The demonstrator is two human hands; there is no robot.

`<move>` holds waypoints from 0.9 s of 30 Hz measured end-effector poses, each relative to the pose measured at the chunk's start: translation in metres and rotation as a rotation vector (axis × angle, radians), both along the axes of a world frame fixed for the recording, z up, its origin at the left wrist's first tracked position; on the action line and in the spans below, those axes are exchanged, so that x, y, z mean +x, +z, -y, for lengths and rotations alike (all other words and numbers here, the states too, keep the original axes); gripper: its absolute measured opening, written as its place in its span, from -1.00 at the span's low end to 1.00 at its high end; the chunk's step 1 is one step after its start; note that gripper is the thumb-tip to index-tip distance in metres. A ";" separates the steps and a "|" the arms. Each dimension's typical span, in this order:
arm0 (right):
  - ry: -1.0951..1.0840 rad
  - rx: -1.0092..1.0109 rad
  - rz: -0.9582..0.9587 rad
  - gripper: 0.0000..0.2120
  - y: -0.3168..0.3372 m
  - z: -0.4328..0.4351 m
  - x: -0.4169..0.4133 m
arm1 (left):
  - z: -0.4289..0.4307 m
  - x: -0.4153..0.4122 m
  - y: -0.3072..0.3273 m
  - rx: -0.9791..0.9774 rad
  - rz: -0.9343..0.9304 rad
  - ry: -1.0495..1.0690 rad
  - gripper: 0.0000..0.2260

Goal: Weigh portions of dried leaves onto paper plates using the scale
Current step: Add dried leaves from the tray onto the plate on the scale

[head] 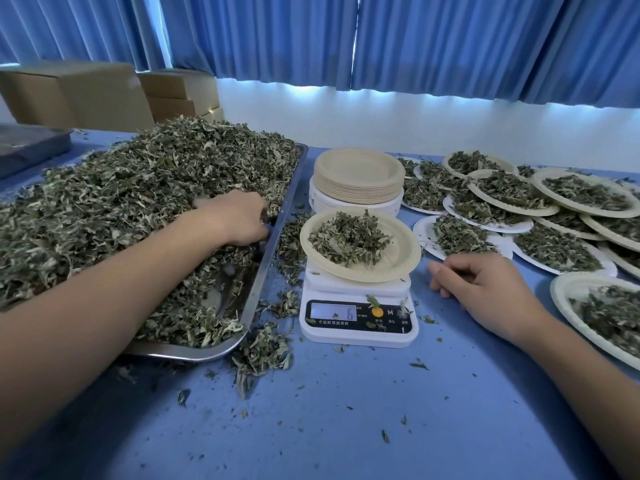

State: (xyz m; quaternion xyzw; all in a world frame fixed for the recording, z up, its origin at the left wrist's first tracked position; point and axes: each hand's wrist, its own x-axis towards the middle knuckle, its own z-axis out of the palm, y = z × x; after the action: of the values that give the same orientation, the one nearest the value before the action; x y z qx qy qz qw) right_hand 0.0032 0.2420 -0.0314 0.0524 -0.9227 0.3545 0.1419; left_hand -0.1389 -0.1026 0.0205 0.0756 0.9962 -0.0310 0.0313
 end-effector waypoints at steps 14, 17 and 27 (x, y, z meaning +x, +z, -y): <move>-0.009 -0.001 0.008 -0.67 0.000 0.000 0.001 | -0.011 0.018 0.007 0.128 0.045 -0.032 -0.84; -0.007 -0.005 0.007 -0.68 0.000 0.000 0.001 | -0.008 0.017 0.008 0.188 -0.015 -0.021 -0.78; -0.004 -0.002 -0.003 -0.69 0.000 -0.001 0.001 | -0.005 0.019 0.016 0.362 -0.266 0.005 -0.78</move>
State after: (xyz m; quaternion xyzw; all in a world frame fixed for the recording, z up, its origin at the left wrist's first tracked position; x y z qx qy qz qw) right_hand 0.0039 0.2427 -0.0316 0.0511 -0.9222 0.3553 0.1439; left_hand -0.1200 -0.0976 0.0366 0.0729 0.9810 0.1388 -0.1145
